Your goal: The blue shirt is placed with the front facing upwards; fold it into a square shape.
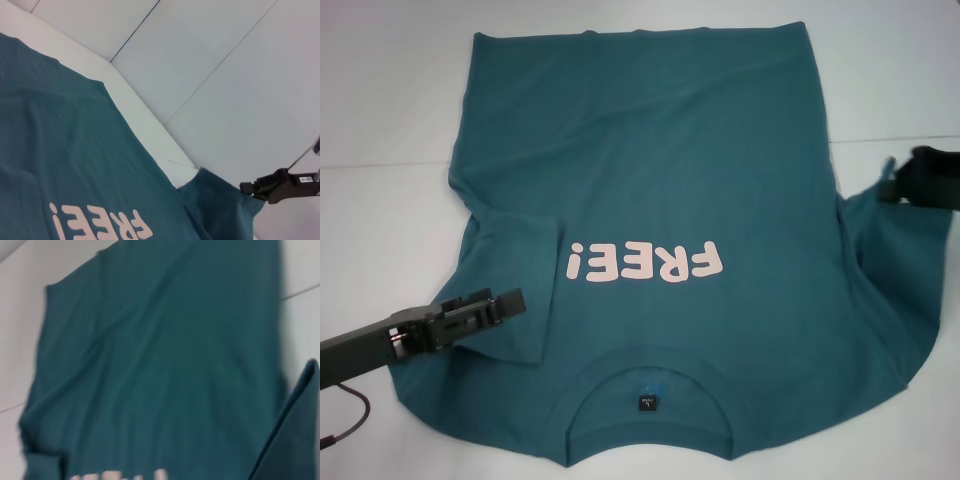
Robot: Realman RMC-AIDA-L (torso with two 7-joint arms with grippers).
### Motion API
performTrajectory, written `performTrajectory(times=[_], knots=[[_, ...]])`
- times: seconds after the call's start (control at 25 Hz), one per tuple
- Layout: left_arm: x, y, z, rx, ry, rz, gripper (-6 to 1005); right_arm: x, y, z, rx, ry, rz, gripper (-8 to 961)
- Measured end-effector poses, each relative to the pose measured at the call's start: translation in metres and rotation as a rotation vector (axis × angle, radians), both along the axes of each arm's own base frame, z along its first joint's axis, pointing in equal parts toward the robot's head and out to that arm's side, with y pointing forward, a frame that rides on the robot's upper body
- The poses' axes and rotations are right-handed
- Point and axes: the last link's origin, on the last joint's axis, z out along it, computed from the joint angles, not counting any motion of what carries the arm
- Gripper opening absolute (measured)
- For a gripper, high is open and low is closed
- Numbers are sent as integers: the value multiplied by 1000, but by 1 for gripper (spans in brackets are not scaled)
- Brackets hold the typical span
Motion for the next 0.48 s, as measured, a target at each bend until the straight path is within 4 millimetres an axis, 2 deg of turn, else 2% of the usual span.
performTrajectory(times=[0.24, 0.32, 0.36, 0.48], knots=[[-4, 0, 7, 30, -14, 18, 824, -30, 9, -23, -63, 25, 65, 6], [-7, 0, 11, 51, -24, 34, 824, -36, 12, -32, -69, 23, 76, 6], [-8, 0, 13, 60, -28, 41, 824, -40, 14, -44, -74, 31, 78, 8], [-12, -1, 16, 78, -35, 58, 825, -42, 16, -55, -79, 34, 72, 13]])
